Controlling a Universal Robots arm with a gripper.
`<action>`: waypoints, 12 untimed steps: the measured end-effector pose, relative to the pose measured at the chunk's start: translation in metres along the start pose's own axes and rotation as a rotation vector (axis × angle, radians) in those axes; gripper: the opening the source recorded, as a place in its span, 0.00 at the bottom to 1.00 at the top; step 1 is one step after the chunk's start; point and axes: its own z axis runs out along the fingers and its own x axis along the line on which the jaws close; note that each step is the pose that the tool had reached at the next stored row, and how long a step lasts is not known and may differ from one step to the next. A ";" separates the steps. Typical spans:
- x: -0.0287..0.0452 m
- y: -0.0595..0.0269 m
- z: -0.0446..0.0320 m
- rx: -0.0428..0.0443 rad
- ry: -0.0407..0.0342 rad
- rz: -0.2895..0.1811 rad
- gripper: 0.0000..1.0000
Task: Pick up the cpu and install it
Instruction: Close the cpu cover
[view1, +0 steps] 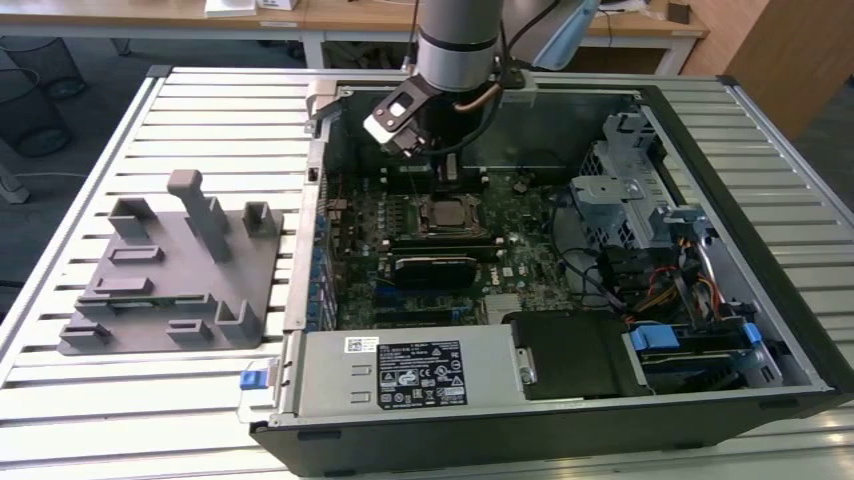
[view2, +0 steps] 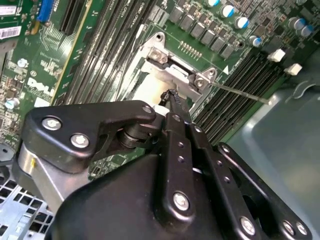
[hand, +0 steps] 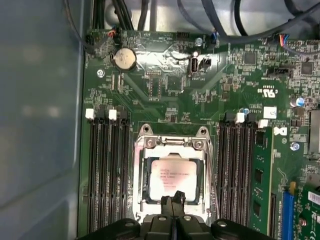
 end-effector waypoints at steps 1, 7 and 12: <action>0.0000 -0.0007 0.0010 0.0000 0.0000 0.000 0.11; 0.0001 -0.0029 0.0036 0.0000 0.0000 0.000 0.11; 0.0002 -0.0070 0.0048 0.0000 0.0000 0.000 0.11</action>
